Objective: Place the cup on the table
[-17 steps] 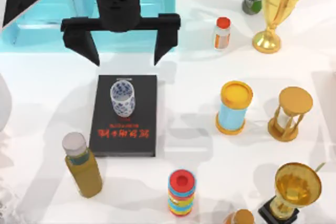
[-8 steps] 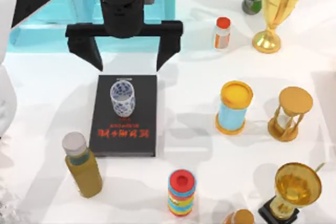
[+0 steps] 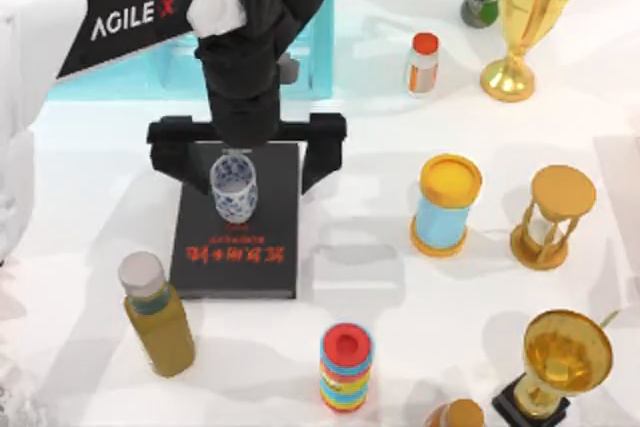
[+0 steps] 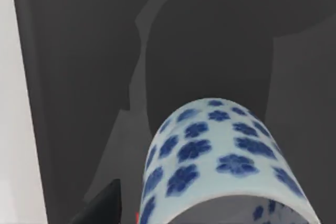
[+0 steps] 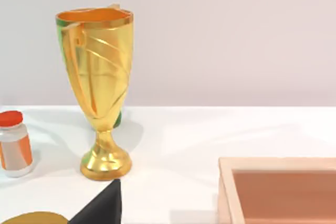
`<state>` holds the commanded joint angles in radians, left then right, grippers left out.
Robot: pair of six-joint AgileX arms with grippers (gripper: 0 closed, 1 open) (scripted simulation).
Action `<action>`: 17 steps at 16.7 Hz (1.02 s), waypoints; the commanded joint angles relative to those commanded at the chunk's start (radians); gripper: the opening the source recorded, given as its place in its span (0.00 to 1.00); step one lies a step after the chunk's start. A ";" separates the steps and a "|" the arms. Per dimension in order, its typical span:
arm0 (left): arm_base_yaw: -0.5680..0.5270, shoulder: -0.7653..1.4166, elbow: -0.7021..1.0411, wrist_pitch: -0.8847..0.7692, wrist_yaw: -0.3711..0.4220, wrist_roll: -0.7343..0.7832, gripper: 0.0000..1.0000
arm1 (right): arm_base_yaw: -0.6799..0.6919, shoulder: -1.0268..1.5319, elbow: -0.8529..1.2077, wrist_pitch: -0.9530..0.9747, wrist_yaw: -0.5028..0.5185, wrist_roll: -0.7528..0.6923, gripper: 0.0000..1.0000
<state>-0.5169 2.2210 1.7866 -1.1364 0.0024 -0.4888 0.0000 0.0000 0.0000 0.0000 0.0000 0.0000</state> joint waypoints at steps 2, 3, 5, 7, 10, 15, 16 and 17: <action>0.000 0.000 -0.015 0.015 0.000 0.000 1.00 | 0.000 0.000 0.000 0.000 0.000 0.000 1.00; 0.000 0.000 -0.015 0.015 0.000 0.000 1.00 | 0.000 0.000 0.000 0.000 0.000 0.000 1.00; 0.000 0.000 -0.015 0.015 0.000 0.000 1.00 | 0.000 0.000 0.000 0.000 0.000 0.000 1.00; 0.000 0.000 -0.015 0.015 0.000 0.000 0.85 | 0.000 0.000 0.000 0.000 0.000 0.000 1.00; 0.000 0.000 -0.015 0.015 0.000 0.000 0.62 | 0.000 0.000 0.000 0.000 0.000 0.000 1.00; 0.000 0.000 -0.015 0.015 0.000 0.000 0.25 | 0.000 0.000 0.000 0.000 0.000 0.000 1.00; 0.000 0.000 -0.015 0.015 0.000 0.000 0.17 | 0.000 0.000 0.000 0.000 0.000 0.000 1.00; 0.000 0.000 -0.015 0.015 0.000 0.000 0.10 | 0.000 0.000 0.000 0.000 0.000 0.000 1.00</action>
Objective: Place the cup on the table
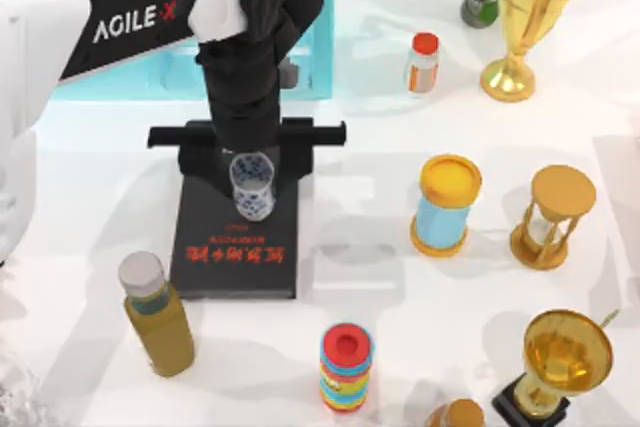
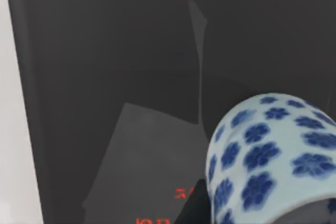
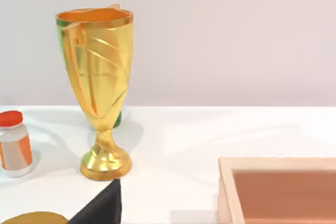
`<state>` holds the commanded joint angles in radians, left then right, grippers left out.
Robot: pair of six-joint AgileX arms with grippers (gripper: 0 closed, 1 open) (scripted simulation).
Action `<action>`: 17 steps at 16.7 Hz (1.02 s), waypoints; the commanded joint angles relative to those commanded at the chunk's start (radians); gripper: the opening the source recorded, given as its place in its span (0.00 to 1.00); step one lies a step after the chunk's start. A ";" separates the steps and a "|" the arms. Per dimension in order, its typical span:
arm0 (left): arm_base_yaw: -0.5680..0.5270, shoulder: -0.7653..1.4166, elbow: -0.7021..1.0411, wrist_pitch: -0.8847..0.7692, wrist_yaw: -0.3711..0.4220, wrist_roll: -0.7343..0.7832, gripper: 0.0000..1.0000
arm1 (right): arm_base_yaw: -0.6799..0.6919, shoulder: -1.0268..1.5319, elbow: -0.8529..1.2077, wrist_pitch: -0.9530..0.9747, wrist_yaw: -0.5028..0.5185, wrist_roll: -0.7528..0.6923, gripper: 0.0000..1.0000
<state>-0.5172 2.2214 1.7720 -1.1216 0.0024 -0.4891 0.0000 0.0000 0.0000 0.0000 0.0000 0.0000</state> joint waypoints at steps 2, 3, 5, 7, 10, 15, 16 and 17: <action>0.000 0.000 0.000 0.000 0.000 0.000 0.00 | 0.000 0.000 0.000 0.000 0.000 0.000 1.00; 0.000 0.000 0.000 0.000 0.000 0.000 0.00 | 0.000 0.000 0.000 0.000 0.000 0.000 1.00; 0.000 0.000 0.000 0.000 0.000 0.000 0.00 | 0.000 0.000 0.000 0.000 0.000 0.000 1.00; 0.000 0.000 0.000 0.000 0.000 0.000 0.00 | 0.000 0.000 0.000 0.000 0.000 0.000 1.00; 0.001 -0.001 0.000 -0.001 -0.001 0.002 0.00 | 0.000 0.000 0.000 0.000 0.000 0.000 1.00; 0.000 -0.011 0.076 -0.088 -0.001 0.001 0.00 | 0.000 0.000 0.000 0.000 0.000 0.000 1.00; -0.001 -0.016 0.100 -0.116 -0.001 0.001 0.00 | 0.000 0.000 0.000 0.000 0.000 0.000 1.00; -0.001 -0.020 0.122 -0.142 -0.001 0.001 0.00 | 0.000 0.000 0.000 0.000 0.000 0.000 1.00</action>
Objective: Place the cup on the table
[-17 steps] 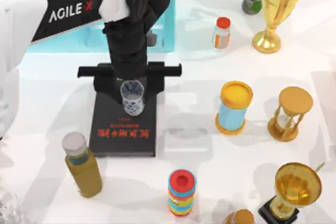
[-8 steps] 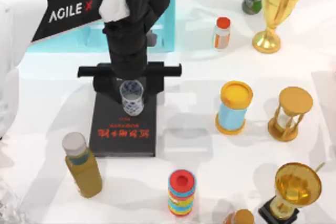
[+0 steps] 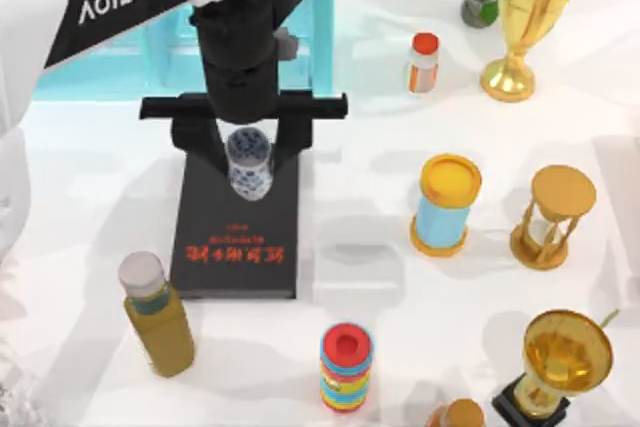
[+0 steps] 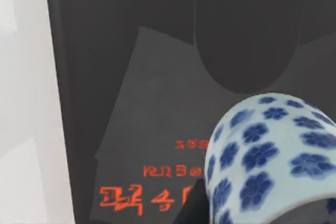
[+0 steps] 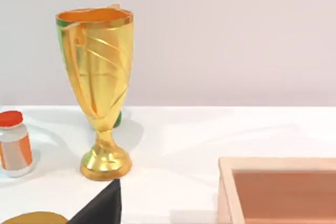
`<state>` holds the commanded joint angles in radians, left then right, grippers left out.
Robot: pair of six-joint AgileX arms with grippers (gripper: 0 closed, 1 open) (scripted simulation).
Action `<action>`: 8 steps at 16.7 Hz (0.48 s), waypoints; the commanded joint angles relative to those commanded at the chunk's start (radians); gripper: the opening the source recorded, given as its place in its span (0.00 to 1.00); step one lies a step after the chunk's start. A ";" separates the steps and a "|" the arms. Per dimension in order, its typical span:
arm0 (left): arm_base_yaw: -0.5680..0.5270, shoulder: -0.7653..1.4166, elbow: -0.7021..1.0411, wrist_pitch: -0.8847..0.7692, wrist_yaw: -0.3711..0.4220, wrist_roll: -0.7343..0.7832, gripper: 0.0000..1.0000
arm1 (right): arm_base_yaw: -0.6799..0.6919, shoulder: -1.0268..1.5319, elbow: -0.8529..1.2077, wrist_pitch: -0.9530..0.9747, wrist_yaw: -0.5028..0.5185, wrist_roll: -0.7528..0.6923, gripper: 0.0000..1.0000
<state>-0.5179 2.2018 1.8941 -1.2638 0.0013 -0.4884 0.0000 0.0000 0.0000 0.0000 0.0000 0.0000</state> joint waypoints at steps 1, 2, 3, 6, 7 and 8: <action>0.000 -0.004 0.018 -0.022 0.000 0.000 0.00 | 0.000 0.000 0.000 0.000 0.000 0.000 1.00; 0.000 -0.006 0.031 -0.036 0.000 0.000 0.00 | 0.000 0.000 0.000 0.000 0.000 0.000 1.00; 0.000 -0.007 0.035 -0.041 0.000 0.000 0.00 | 0.000 0.000 0.000 0.000 0.000 0.000 1.00; 0.001 -0.002 0.033 -0.039 0.000 0.001 0.00 | 0.000 0.000 0.000 0.000 0.000 0.000 1.00; 0.004 -0.005 0.029 -0.039 0.000 0.005 0.00 | 0.000 0.000 0.000 0.000 0.000 0.000 1.00; 0.018 -0.019 0.016 -0.039 0.000 0.018 0.00 | 0.000 0.000 0.000 0.000 0.000 0.000 1.00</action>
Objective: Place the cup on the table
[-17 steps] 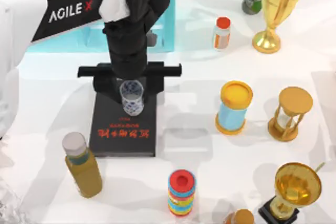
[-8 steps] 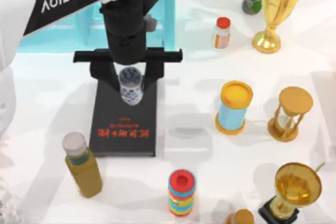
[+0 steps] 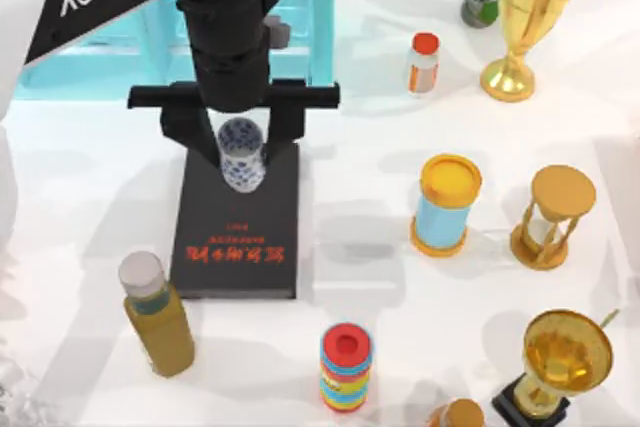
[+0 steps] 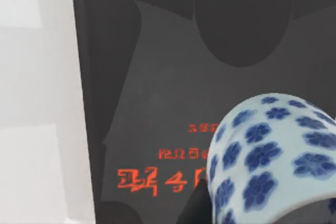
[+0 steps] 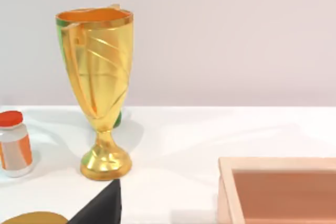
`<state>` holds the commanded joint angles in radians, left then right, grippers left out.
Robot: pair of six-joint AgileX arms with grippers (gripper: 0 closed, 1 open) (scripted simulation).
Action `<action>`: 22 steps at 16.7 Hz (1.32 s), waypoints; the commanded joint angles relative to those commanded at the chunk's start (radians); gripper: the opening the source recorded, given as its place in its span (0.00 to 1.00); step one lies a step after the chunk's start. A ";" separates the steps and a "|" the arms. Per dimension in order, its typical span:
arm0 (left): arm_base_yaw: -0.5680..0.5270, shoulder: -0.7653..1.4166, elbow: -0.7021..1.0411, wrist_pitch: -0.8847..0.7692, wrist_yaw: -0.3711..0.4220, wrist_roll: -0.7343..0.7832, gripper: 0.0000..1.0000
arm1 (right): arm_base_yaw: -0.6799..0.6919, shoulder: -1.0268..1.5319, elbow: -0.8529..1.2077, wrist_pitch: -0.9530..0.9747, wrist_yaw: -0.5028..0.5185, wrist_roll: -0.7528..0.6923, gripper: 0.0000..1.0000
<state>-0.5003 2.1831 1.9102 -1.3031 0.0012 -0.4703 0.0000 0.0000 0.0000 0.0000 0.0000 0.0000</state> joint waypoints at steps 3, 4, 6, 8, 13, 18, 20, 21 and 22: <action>0.092 -0.098 -0.090 -0.001 0.001 0.094 0.00 | 0.000 0.000 0.000 0.000 0.000 0.000 1.00; 0.135 -0.141 -0.129 -0.003 0.001 0.135 0.00 | 0.000 0.000 0.000 0.000 0.000 0.000 1.00; 0.223 -0.226 -0.208 -0.007 0.002 0.218 0.00 | 0.000 0.000 0.000 0.000 0.000 0.000 1.00; 0.278 -0.281 -0.262 -0.011 0.003 0.273 0.00 | 0.000 0.000 0.000 0.000 0.000 0.000 1.00; 0.288 -0.289 -0.272 -0.012 0.001 0.287 0.00 | 0.000 0.000 0.000 0.000 0.000 0.000 1.00; 0.291 -0.277 -0.372 0.103 0.002 0.289 0.00 | 0.000 0.000 0.000 0.000 0.000 0.000 1.00; 0.293 -0.272 -0.434 0.186 0.003 0.290 0.00 | 0.000 0.000 0.000 0.000 0.000 0.000 1.00; 0.294 -0.267 -0.461 0.213 0.003 0.290 0.00 | 0.000 0.000 0.000 0.000 0.000 0.000 1.00; 0.295 -0.261 -0.477 0.229 0.003 0.290 0.00 | 0.000 0.000 0.000 0.000 0.000 0.000 1.00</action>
<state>-0.2057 1.9223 1.4329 -1.0744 0.0045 -0.1799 0.0000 0.0000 0.0000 0.0000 0.0000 0.0000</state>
